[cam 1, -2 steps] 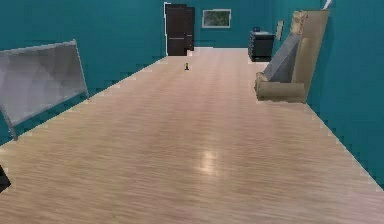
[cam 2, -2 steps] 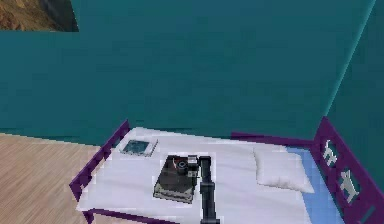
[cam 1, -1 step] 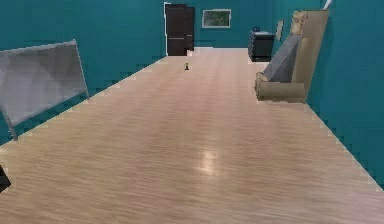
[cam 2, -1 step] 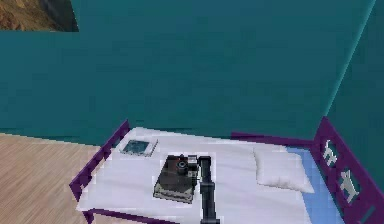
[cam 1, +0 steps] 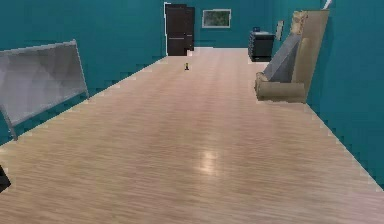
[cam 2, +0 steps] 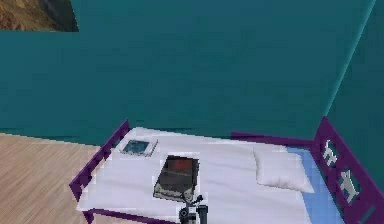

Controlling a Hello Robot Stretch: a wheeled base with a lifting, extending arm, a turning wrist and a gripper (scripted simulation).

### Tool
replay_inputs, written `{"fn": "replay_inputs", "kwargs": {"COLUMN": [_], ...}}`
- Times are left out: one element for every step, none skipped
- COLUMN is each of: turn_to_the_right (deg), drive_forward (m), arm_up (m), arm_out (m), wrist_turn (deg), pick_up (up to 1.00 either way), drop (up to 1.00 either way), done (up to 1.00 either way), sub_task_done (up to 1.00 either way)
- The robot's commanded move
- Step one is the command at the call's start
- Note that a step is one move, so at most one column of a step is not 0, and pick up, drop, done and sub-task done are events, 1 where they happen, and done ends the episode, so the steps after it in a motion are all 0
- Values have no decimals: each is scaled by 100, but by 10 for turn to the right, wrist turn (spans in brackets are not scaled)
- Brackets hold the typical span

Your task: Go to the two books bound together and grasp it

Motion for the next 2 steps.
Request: {"fn": "replay_inputs", "kwargs": {"turn_to_the_right": [0,0], "drive_forward": [0,0], "arm_up": [0,10], "arm_out": [0,0], "wrist_turn": [0,0], "pick_up": [100,0], "drop": [0,0], "done": [0,0], "sub_task_done": [0,0]}}
